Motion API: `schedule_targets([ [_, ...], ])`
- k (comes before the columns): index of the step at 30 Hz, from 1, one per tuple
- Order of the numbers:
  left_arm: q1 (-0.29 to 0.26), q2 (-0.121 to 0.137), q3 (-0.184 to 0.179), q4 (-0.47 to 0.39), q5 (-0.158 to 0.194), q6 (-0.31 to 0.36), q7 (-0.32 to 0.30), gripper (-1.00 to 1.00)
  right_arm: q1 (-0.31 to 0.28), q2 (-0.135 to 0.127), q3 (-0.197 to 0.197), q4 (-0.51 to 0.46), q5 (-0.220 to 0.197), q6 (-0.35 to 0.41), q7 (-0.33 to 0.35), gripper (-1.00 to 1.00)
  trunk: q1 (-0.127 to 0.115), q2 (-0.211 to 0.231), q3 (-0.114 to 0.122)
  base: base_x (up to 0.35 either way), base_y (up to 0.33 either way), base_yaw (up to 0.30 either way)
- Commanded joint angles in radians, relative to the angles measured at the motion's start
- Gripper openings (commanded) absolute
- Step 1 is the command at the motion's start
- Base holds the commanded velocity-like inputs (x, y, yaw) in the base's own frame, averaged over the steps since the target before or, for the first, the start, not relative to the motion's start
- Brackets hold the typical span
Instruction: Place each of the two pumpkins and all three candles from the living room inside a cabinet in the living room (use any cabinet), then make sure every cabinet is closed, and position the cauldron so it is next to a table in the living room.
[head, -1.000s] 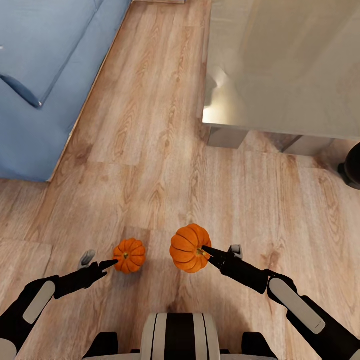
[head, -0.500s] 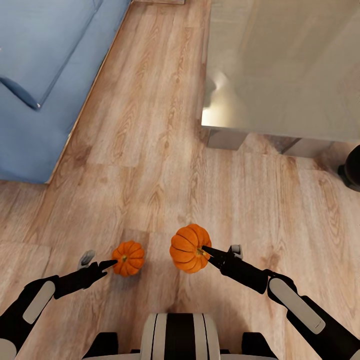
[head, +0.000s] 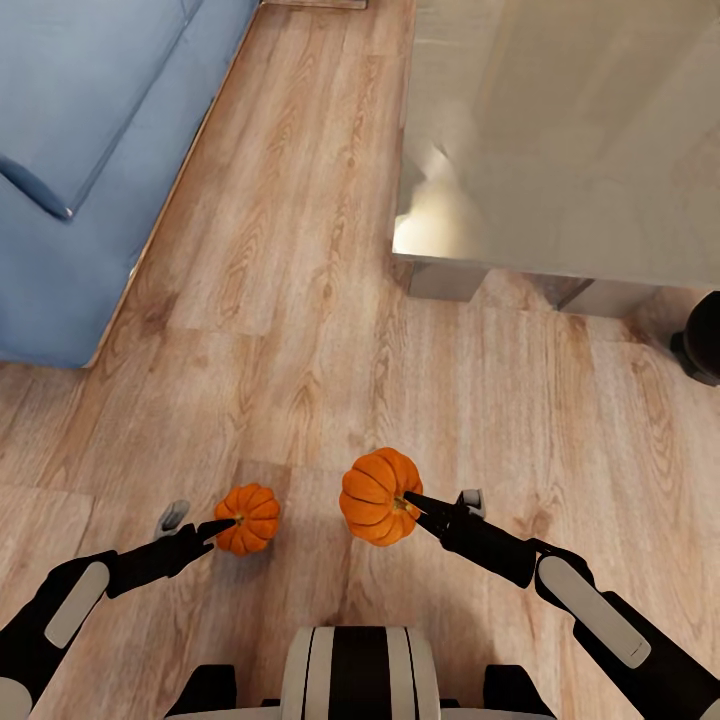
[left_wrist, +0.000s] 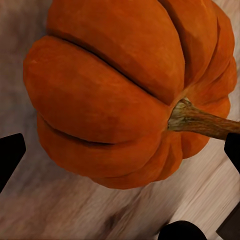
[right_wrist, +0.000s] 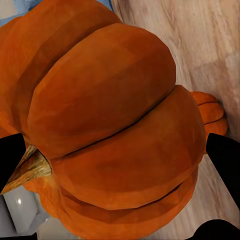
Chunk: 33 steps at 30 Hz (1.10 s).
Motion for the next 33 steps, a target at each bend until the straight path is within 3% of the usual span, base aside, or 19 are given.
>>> schedule_targets([
  [1, 0.000, 0.000, 0.002, 0.000, 0.002, 0.006, -0.002, 1.00, -0.001, -0.001, 0.002, 0.000, -0.010, 0.005, -0.001, -1.00, 0.000, 0.000, 0.000, 0.005, -0.006, 0.000],
  [11, 0.000, 0.009, 0.002, 0.000, 0.005, 0.006, -0.001, 1.00, -0.001, -0.001, 0.002, 0.000, -0.010, 0.005, -0.001, -1.00, 0.000, 0.000, 0.000, 0.013, -0.001, 0.000],
  [14, 0.000, 0.010, 0.002, 0.000, 0.005, 0.007, -0.002, 1.00, -0.001, -0.001, 0.002, 0.000, -0.010, 0.005, -0.001, -1.00, 0.001, -0.001, -0.012, 0.000, 0.000, 0.000],
  [19, 0.000, 0.010, 0.003, 0.000, 0.006, 0.007, -0.001, 1.00, -0.001, -0.001, 0.002, 0.000, -0.010, 0.005, -0.001, -1.00, 0.001, -0.001, -0.012, 0.000, 0.000, 0.000],
  [25, 0.000, 0.010, 0.003, 0.000, 0.006, 0.006, 0.000, 1.00, -0.001, -0.001, 0.002, 0.000, -0.010, 0.005, -0.001, -1.00, 0.004, -0.002, -0.035, 0.000, 0.000, 0.000],
  [33, 0.000, 0.010, 0.003, 0.000, 0.006, 0.007, -0.002, 1.00, -0.001, -0.001, 0.002, 0.000, -0.010, 0.005, -0.001, -1.00, 0.004, -0.002, -0.035, 0.000, 0.000, 0.000],
])
